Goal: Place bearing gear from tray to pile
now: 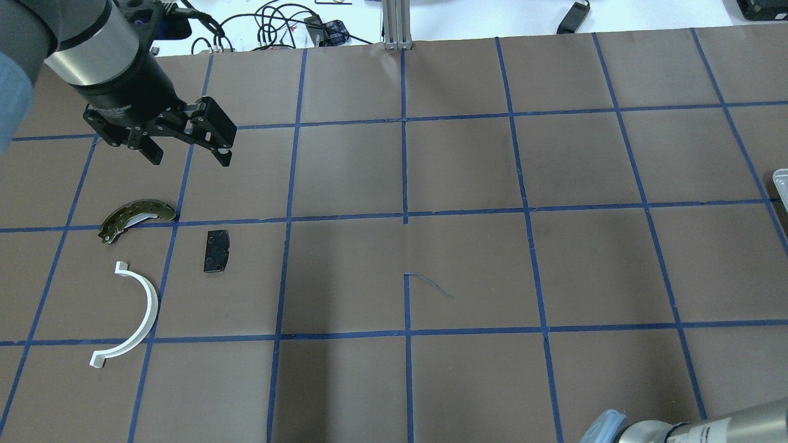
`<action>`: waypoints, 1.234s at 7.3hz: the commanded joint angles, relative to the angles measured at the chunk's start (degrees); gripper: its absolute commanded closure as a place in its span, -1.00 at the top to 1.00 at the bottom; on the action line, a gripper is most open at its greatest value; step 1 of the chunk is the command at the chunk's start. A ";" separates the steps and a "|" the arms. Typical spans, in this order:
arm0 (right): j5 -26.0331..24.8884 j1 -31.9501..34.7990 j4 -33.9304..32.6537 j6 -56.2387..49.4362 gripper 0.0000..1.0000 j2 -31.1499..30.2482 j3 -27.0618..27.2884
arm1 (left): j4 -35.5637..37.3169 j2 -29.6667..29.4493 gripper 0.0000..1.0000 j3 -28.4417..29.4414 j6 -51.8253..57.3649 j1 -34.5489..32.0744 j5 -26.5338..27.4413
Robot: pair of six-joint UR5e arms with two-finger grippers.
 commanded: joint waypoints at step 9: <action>-0.89 -8.12 -5.01 -17.18 0.91 21.95 -11.92 | 0.00 0.01 1.00 -0.06 0.00 0.12 0.09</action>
